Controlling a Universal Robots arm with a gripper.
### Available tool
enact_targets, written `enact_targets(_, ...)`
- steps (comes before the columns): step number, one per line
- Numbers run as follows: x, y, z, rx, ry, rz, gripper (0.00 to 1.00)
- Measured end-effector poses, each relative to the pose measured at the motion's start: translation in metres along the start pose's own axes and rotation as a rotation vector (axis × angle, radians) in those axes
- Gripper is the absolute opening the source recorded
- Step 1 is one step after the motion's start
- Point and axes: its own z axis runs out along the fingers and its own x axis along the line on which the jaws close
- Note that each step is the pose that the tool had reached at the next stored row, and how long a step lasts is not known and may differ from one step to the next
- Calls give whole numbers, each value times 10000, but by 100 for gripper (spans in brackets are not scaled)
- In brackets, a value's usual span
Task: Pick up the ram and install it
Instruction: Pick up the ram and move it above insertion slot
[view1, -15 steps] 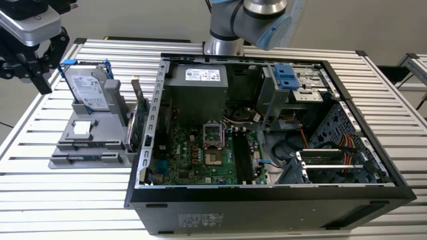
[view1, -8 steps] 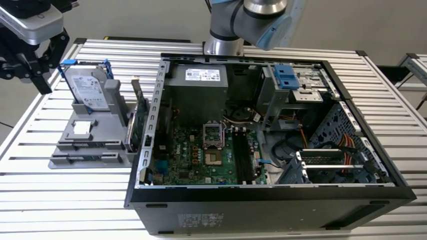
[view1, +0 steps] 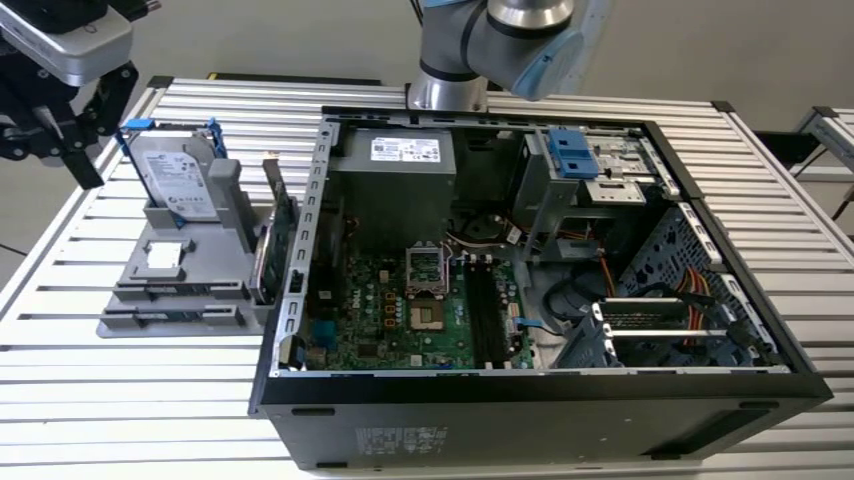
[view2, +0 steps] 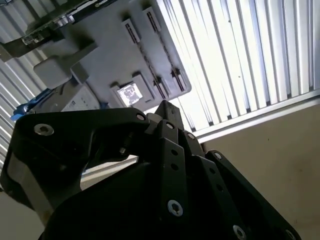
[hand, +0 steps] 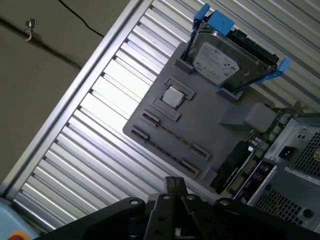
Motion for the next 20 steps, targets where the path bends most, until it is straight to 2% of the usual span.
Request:
enact_targets(7,0,0,0,4,32,-673,0)
enact_targets(9,-1,1,0,6,58,-1227,0)
enact_targets(20,-1,2,-1,51,67,-2453,0)
